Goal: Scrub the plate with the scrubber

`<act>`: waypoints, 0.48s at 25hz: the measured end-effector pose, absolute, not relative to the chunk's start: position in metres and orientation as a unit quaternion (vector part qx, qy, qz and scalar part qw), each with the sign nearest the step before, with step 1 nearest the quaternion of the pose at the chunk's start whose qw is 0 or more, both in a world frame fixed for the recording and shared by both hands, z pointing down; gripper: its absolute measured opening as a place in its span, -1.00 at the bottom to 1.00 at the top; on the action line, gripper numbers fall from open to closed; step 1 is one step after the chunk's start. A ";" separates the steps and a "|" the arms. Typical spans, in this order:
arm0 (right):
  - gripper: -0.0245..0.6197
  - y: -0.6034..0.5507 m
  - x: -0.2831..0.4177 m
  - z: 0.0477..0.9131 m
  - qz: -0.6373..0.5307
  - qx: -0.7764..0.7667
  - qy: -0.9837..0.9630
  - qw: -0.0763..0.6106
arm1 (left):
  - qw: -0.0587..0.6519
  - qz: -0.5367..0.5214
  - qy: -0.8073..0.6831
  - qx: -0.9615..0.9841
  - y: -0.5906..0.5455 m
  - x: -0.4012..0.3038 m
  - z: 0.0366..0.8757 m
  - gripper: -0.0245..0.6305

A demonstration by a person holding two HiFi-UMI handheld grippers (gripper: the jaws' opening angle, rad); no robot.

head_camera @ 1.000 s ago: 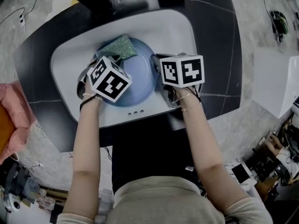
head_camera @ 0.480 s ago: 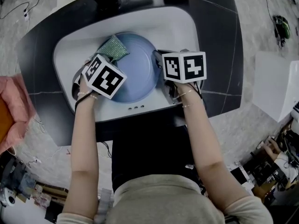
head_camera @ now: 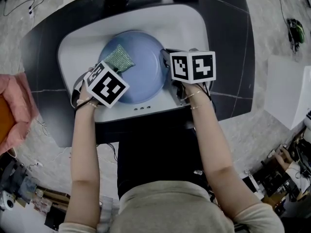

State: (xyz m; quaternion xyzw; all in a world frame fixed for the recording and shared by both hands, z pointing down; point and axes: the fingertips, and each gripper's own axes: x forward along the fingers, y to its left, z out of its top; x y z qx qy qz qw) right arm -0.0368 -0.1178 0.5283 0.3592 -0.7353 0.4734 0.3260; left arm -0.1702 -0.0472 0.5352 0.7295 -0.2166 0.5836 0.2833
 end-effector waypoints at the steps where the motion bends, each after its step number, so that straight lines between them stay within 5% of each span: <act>1: -0.85 -0.118 -0.037 0.528 0.472 0.358 -0.737 0.326 | 0.288 0.583 -0.211 0.730 -0.043 -0.169 0.534 -0.78; 12: -0.85 -0.123 -0.041 0.525 0.455 0.354 -0.747 0.333 | 0.303 0.569 -0.172 0.745 -0.014 -0.148 0.521 -0.78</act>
